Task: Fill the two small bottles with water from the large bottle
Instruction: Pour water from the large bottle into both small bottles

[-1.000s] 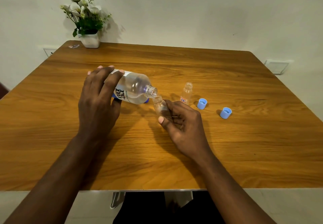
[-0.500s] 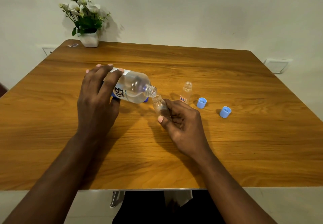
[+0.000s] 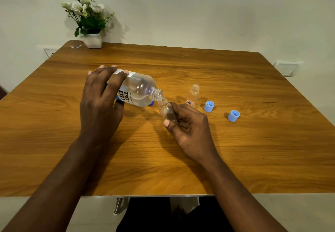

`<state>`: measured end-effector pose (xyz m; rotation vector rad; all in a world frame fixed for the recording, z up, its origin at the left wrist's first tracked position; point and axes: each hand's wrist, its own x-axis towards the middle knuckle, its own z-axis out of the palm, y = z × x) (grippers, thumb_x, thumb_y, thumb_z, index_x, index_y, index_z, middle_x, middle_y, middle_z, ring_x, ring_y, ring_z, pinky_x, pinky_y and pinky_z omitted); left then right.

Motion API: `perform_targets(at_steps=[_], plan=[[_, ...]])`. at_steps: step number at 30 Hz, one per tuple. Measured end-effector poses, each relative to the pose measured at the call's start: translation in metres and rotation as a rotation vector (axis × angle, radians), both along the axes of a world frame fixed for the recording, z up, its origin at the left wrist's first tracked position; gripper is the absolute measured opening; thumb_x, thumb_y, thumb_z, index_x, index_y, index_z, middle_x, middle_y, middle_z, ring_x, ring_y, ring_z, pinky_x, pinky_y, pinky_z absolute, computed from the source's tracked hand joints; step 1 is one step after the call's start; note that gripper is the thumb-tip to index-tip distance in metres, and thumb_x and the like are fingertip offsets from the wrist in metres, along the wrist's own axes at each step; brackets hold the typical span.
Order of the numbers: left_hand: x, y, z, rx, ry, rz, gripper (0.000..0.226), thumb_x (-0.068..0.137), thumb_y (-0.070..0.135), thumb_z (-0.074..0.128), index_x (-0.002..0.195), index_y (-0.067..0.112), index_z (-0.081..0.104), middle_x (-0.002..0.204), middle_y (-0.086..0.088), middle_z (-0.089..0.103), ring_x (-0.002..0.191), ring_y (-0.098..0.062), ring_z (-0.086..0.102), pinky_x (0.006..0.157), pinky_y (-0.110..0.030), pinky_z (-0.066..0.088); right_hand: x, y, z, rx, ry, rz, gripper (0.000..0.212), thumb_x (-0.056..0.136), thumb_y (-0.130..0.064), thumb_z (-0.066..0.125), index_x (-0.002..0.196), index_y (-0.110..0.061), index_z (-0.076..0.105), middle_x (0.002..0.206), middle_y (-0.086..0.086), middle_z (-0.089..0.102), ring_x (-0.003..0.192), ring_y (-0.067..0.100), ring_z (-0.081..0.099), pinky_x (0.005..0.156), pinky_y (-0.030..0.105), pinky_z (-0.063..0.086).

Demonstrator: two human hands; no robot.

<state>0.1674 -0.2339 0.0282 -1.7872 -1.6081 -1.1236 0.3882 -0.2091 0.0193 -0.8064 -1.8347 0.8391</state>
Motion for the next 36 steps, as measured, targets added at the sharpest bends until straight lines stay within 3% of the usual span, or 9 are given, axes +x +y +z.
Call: perform_targets(at_steps=[7, 16, 36], plan=[[0.0001, -0.0002, 0.0002, -0.006, -0.003, 0.006, 0.068, 0.073, -0.014, 0.071, 0.132, 0.009, 0.045, 0.132, -0.024, 0.052, 0.129, -0.040, 0.043, 0.106, -0.058, 0.036, 0.0001, -0.0004, 0.0001, -0.008, 0.010, -0.001, 0.036, 0.081, -0.012, 0.067, 0.117, -0.010, 0.068, 0.094, -0.002, 0.067, 0.087, 0.015, 0.065, 0.074, 0.046, 0.055], [0.0000, -0.0004, 0.0008, -0.004, 0.003, 0.009, 0.069, 0.072, -0.014, 0.070, 0.132, 0.009, 0.045, 0.132, -0.024, 0.052, 0.129, -0.040, 0.043, 0.108, -0.055, 0.035, 0.0003, -0.0010, -0.0004, 0.005, 0.005, 0.006, 0.036, 0.081, -0.012, 0.068, 0.117, -0.010, 0.067, 0.092, -0.013, 0.063, 0.086, 0.010, 0.064, 0.074, 0.042, 0.056], [0.0003, 0.0004, 0.0005, -0.001, 0.007, 0.012, 0.069, 0.071, -0.016, 0.069, 0.131, 0.009, 0.045, 0.132, -0.024, 0.052, 0.129, -0.040, 0.044, 0.108, -0.055, 0.035, 0.0008, -0.0019, 0.0029, -0.003, -0.006, 0.001, 0.037, 0.080, -0.011, 0.067, 0.117, -0.010, 0.067, 0.094, 0.001, 0.067, 0.087, 0.014, 0.064, 0.073, 0.040, 0.055]])
